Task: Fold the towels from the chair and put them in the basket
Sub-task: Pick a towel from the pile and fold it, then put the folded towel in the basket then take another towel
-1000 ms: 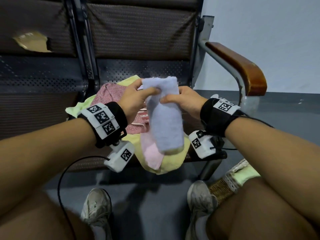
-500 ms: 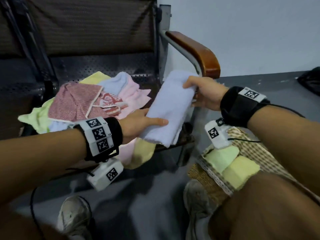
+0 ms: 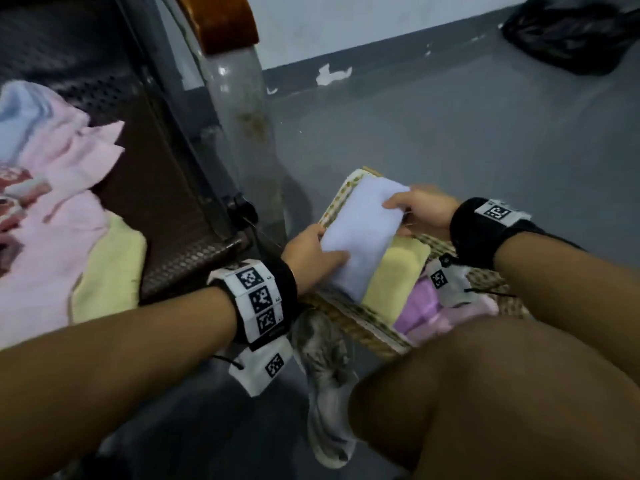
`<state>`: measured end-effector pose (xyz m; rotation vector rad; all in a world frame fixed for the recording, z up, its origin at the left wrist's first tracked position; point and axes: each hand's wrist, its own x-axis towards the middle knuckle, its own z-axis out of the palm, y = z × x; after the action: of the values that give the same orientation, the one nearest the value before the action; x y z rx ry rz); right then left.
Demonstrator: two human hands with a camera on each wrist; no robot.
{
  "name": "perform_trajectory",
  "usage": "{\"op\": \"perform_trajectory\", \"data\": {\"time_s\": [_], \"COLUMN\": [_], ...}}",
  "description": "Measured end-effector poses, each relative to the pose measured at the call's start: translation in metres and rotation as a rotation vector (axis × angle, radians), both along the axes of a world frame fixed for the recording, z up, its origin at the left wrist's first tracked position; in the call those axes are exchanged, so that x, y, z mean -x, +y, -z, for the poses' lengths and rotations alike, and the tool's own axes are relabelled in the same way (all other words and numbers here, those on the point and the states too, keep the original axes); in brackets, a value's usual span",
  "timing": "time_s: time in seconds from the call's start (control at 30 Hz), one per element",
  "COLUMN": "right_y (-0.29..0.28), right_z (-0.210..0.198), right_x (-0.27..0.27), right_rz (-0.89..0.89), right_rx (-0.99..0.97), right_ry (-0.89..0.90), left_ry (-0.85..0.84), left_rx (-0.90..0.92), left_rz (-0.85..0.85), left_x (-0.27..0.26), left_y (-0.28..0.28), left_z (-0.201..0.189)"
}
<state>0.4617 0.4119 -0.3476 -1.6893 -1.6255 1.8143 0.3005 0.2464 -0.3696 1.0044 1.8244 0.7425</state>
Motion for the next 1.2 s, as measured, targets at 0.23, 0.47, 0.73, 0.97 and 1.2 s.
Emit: {"op": "perform_trajectory", "data": {"time_s": [0.23,0.47,0.73,0.97,1.2], "right_y": [0.019,0.025,0.008,-0.055,-0.141], "right_z": [0.076,0.087,0.004,-0.084,-0.145], "right_x": [-0.002,0.004,0.032,0.108,0.234], "right_rz": [0.029,-0.259,-0.581,-0.917,-1.009], "right_rx": [-0.149,-0.314,-0.512,-0.482,-0.405], "right_ry": [-0.104,-0.434,-0.569,-0.422,-0.124], "left_ry": [0.293,0.390,0.378,0.268,0.303], "left_rx": [0.068,0.279,0.120,-0.077,-0.153], "left_rz": [0.093,0.184,0.277,0.265,0.009], "left_x": [-0.024,-0.026,0.001,0.074,0.184], "left_y": [0.043,0.061,0.035,-0.019,-0.119], "left_z": [0.048,0.049,-0.002,-0.094,-0.148]}}
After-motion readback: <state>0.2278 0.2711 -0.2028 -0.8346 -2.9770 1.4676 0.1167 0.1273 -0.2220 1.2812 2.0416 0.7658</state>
